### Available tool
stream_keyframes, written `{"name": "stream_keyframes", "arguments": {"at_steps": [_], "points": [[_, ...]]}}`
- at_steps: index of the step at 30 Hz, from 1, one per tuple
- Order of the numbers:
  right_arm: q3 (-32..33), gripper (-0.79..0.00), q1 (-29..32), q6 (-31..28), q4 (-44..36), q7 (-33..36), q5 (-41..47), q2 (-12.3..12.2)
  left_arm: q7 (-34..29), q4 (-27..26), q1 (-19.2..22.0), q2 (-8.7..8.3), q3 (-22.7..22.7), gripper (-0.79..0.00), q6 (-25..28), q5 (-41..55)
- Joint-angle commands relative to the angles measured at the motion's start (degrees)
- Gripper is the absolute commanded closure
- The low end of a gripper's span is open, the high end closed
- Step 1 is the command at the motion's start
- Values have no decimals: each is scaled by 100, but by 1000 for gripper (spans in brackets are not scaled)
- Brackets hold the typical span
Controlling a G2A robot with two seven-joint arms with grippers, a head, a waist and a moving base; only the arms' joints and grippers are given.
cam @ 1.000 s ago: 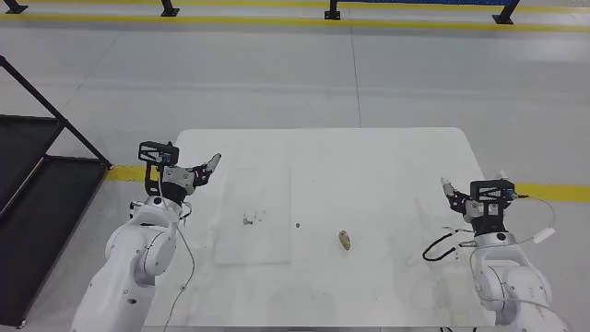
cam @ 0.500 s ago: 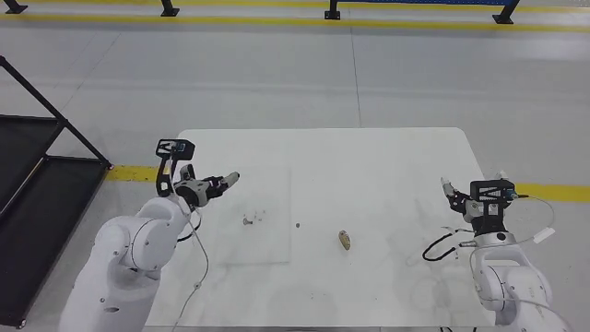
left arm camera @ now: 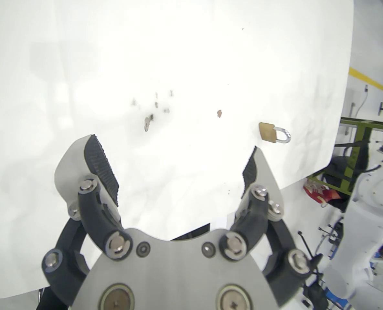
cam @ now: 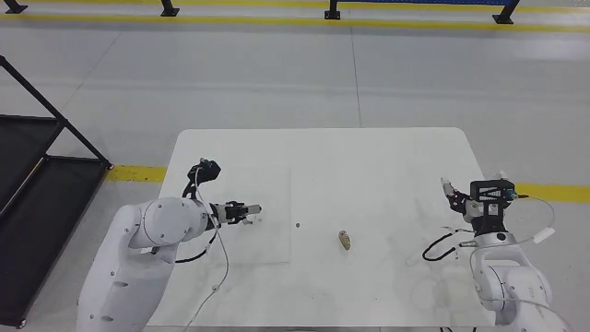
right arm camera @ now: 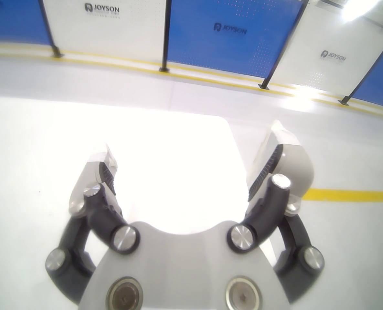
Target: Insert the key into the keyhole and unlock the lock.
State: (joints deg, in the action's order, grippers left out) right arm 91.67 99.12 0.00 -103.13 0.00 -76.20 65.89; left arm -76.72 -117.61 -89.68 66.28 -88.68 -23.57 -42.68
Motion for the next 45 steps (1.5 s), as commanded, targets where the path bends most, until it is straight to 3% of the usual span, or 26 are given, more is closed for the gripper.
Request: {"name": "stream_keyframes", "arguments": {"at_steps": [1,10,17,34,45], "points": [[0,-785,0,0,0,0,0,0,49,81,-5,-9,58,-785,32,-65],[0,-785,0,0,0,0,0,0,186,485,41,-38,290,-785,136,-235],[0,-785,0,0,0,0,0,0,237,626,89,-60,416,-385,233,-270],[0,-785,0,0,0,0,0,0,545,978,125,-106,678,-311,511,-583],[0,-785,0,0,0,0,0,0,586,1085,202,-119,820,-206,544,-525]]}}
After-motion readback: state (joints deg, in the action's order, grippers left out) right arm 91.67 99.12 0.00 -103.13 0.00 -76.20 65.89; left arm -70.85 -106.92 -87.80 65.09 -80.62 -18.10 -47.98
